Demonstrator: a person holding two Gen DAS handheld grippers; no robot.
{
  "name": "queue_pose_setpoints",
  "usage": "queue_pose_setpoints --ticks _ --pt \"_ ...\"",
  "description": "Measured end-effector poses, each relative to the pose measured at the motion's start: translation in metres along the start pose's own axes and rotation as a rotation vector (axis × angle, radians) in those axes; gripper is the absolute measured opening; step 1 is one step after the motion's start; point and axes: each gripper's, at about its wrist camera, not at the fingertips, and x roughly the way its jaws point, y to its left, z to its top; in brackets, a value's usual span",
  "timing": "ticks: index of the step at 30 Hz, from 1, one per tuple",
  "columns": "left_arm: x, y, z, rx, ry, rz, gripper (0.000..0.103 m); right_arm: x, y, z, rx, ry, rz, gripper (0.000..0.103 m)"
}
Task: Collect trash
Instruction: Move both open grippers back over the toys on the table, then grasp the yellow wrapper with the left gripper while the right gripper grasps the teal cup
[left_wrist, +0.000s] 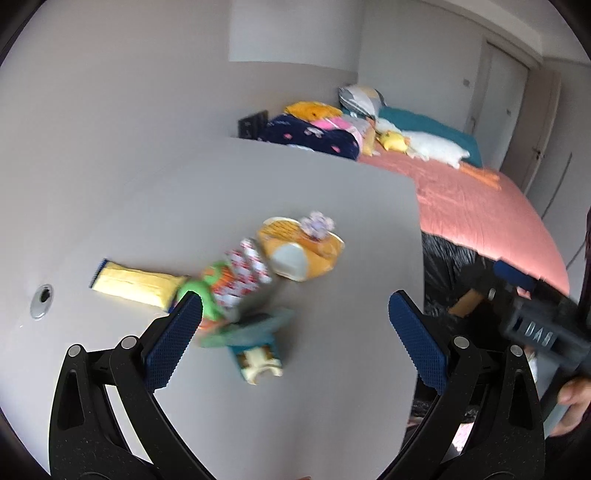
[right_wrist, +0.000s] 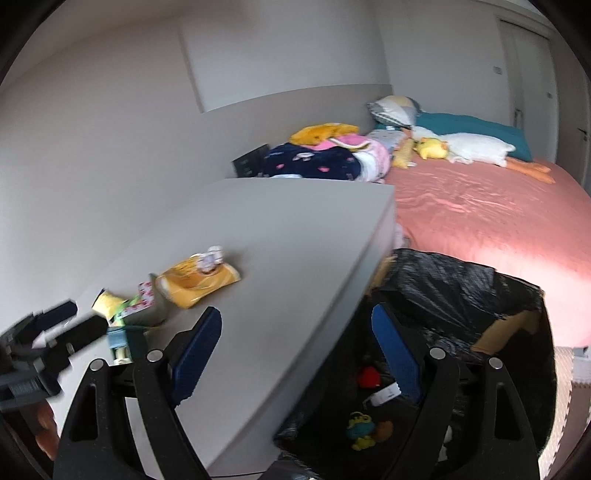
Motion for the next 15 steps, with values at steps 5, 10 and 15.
queue_pose_setpoints --ticks 5,10,15 --pt "-0.006 0.032 0.009 -0.038 -0.013 0.082 0.098 0.01 0.029 -0.004 -0.045 0.023 0.04 0.084" --pt "0.001 0.068 0.007 -0.091 0.013 0.14 0.098 0.023 0.06 -0.012 -0.098 0.058 0.079 0.084" --pt "0.019 0.1 0.005 -0.17 0.075 0.19 0.098 0.033 0.088 -0.021 -0.151 0.089 0.118 0.084"
